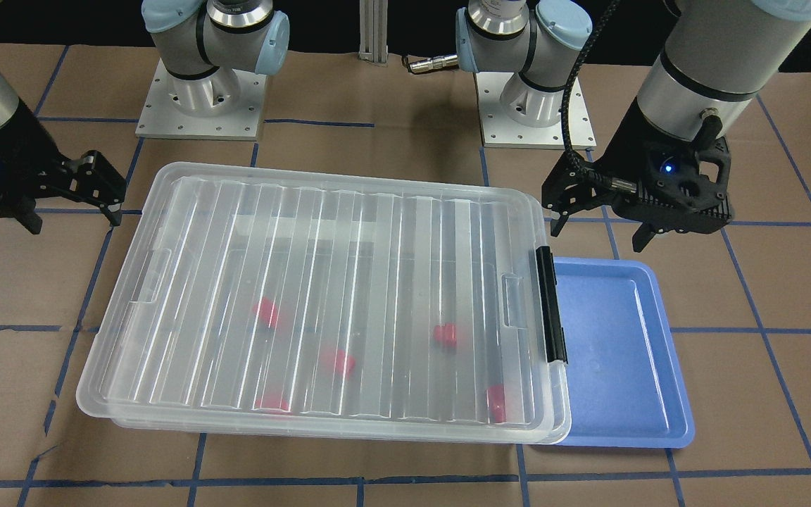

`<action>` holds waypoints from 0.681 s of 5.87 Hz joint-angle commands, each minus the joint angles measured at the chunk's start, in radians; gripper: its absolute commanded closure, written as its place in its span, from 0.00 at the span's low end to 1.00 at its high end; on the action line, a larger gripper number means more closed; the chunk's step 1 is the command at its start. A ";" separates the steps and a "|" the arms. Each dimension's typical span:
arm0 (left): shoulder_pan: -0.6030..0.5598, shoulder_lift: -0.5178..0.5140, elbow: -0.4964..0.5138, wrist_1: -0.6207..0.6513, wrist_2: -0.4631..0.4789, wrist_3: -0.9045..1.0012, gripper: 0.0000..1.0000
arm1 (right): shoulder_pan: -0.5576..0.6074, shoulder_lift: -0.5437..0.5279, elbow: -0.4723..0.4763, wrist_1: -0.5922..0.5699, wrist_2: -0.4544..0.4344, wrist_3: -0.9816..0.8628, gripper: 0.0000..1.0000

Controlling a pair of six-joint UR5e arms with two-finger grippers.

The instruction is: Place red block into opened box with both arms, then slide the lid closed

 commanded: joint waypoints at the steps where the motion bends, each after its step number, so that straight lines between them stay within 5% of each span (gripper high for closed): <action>1: -0.001 0.001 0.000 0.000 0.000 -0.001 0.01 | 0.035 0.004 -0.031 0.038 -0.014 0.057 0.00; 4: -0.001 0.002 -0.003 0.000 0.005 -0.004 0.01 | 0.027 -0.002 -0.068 0.084 -0.049 0.058 0.00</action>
